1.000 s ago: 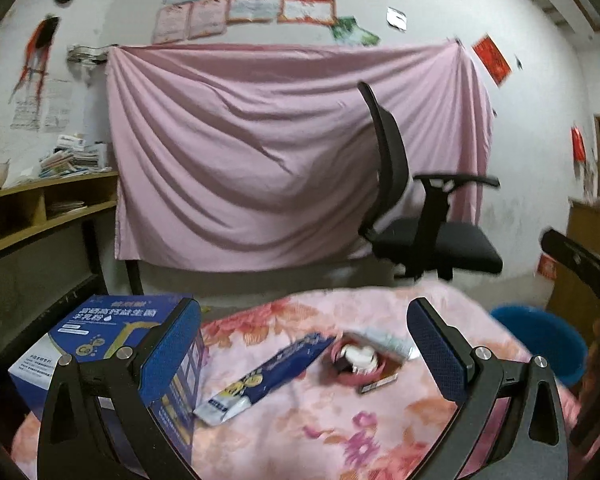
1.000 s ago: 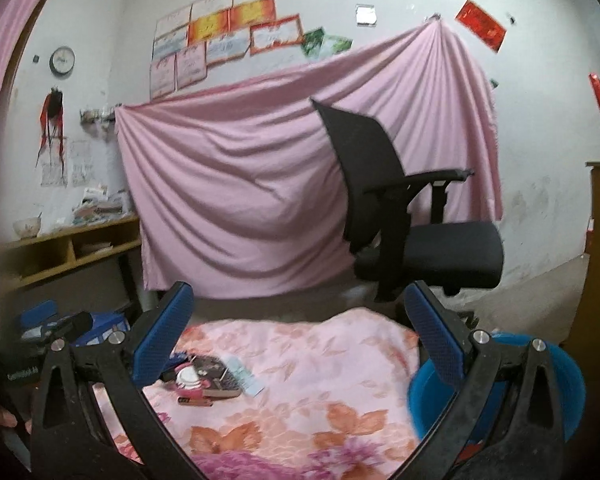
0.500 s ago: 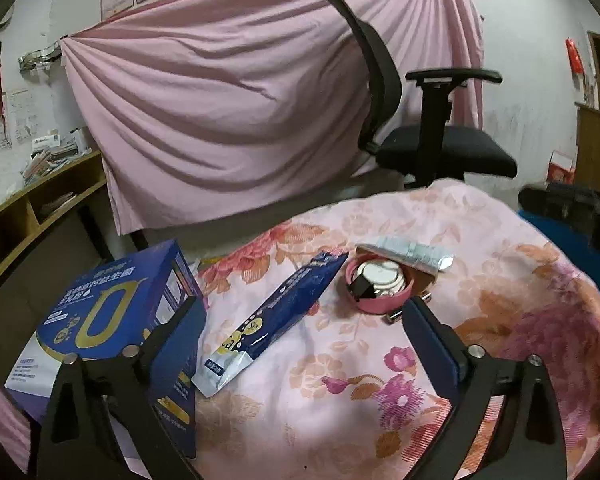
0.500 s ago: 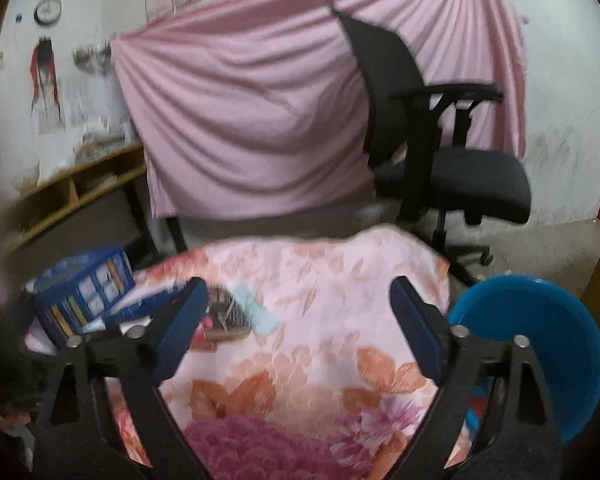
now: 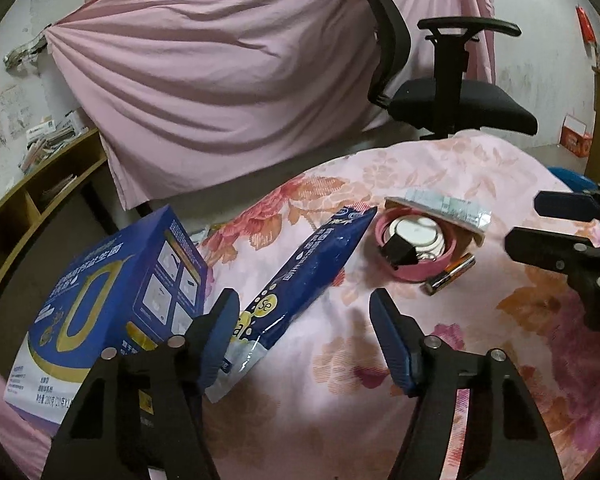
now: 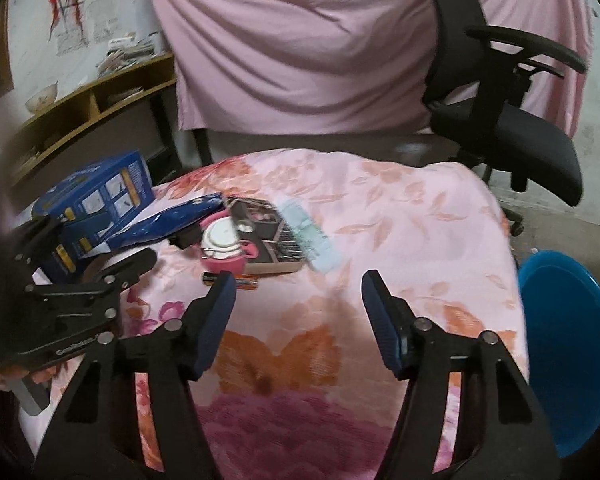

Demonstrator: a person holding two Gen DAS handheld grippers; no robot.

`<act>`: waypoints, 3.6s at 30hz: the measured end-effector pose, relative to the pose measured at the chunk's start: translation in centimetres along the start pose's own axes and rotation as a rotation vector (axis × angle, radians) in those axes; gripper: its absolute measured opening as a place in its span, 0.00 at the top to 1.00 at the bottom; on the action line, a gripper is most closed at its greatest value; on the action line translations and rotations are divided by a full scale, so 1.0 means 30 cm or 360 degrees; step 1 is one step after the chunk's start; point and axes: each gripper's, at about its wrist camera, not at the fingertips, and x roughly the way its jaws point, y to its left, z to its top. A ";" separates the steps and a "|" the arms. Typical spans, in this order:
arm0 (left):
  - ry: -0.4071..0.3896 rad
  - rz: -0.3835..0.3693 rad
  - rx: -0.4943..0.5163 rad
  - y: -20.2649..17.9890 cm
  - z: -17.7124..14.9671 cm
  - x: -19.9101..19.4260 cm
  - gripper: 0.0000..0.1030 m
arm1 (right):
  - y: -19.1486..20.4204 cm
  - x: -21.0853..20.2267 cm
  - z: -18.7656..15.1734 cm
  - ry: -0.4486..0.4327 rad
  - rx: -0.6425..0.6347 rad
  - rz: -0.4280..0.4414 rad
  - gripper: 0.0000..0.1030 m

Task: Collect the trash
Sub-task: 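Grasp the blue packet with the left tool while the right tool grasps the pink phone case, then carry packet and phone case over the blue bucket and open both tools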

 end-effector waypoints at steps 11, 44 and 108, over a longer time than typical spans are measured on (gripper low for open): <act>0.0123 -0.0001 0.0064 0.011 -0.006 0.062 0.44 | 0.037 0.091 0.040 0.0086 -0.0034 -0.0002 0.25; -0.0277 -0.0258 -0.0342 0.092 0.043 -0.098 0.93 | -0.032 0.035 0.023 -0.0061 0.0148 0.0048 0.65; -0.0164 -0.1071 -0.0162 -0.776 0.402 -0.210 0.92 | -0.770 -0.602 -0.307 -0.0750 0.0956 -0.0621 0.64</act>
